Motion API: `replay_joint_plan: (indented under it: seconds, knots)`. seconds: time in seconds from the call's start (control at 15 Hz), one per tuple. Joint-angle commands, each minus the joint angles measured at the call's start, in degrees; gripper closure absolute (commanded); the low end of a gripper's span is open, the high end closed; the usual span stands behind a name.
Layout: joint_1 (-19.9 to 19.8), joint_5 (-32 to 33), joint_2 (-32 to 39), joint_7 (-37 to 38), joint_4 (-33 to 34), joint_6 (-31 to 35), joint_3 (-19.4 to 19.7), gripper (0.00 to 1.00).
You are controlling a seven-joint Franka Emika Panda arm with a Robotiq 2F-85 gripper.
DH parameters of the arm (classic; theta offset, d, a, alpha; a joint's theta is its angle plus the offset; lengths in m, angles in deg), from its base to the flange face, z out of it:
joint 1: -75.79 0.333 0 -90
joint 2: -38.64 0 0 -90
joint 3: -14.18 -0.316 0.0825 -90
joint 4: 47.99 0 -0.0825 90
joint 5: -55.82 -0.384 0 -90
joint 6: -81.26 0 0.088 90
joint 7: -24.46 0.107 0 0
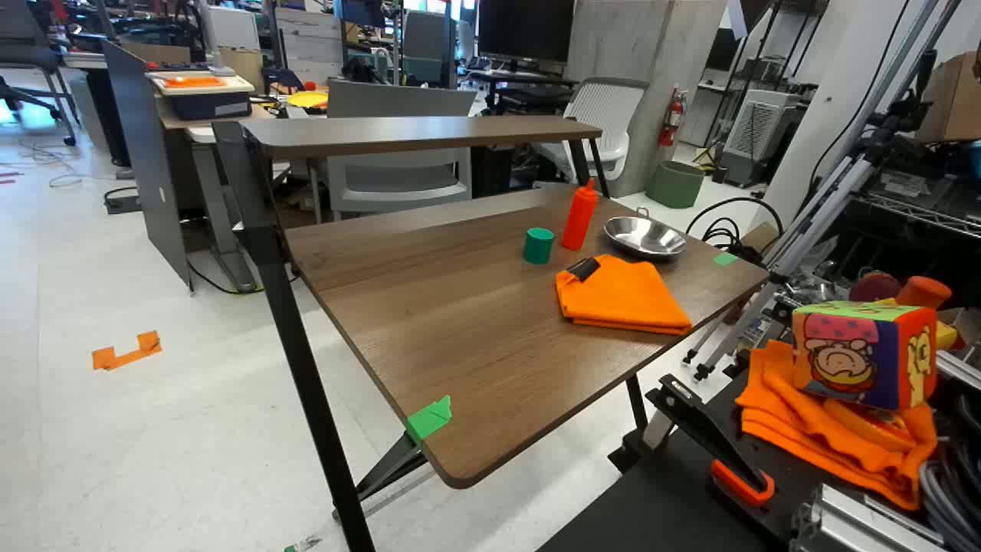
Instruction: Put the sauce bottle on the silver pan.
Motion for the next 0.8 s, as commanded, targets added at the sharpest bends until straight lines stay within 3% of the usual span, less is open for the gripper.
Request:
replay_joint_plan:
  seconds: [0.0,0.47,0.73]
  knots:
    - [-1.24,-0.53,0.34,-0.61,0.10,-0.09,-1.06,0.00]
    - [-1.24,-0.53,0.34,-0.61,0.10,-0.09,-1.06,0.00]
    - [0.13,-2.01,6.62,4.77,3.22,4.85,-3.68,0.00]
